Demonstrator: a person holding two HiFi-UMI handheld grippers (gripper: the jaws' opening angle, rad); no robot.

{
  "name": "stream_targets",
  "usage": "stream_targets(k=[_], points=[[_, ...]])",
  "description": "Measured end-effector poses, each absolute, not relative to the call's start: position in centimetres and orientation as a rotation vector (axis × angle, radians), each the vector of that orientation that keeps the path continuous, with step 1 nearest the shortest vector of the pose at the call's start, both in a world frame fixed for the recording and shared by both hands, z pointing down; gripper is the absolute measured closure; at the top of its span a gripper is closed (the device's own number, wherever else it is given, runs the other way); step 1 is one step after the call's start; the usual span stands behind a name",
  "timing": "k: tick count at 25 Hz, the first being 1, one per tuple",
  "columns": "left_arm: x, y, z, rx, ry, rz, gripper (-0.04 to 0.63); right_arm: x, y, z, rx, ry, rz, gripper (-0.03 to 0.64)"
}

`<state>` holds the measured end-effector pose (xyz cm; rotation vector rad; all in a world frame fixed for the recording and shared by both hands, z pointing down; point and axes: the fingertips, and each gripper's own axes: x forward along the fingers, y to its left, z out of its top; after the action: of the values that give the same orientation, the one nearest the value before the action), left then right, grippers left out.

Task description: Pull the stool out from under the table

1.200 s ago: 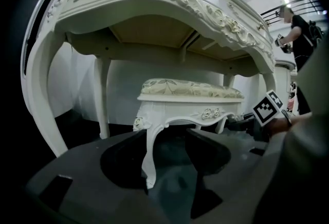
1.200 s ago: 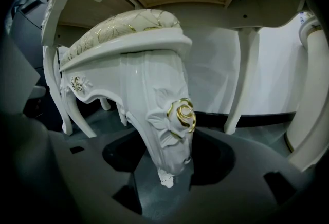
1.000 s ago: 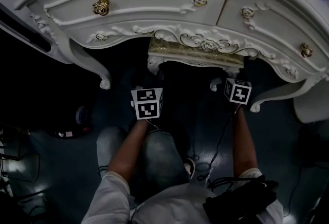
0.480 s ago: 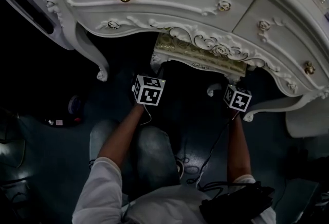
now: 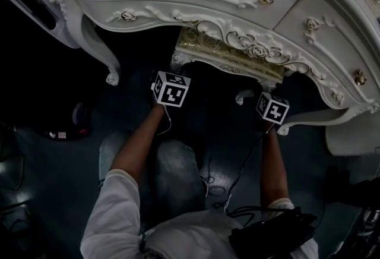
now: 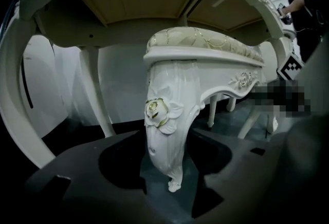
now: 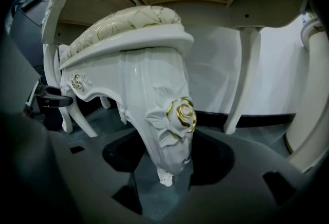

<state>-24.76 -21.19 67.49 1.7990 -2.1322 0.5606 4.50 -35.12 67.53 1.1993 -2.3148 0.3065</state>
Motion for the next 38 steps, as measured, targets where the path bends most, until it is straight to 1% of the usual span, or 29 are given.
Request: stream_targets(k=[10, 18, 38], points=[[-24.9, -22.8, 68.0, 1.839, -2.084, 0.564, 0.354, 4.3, -34.9, 67.8, 1.178, -2.296, 0.308, 0.373], [-24.8, -23.0, 68.1, 1.833, -2.083, 0.47, 0.356, 4.3, -35.1, 67.4, 1.196, -2.315, 0.264, 0.376], [-24.7, -22.3, 68.3, 1.811, -2.074, 0.498, 0.356, 4.8, -34.5, 67.9, 1.223, -2.281, 0.296, 0.376]])
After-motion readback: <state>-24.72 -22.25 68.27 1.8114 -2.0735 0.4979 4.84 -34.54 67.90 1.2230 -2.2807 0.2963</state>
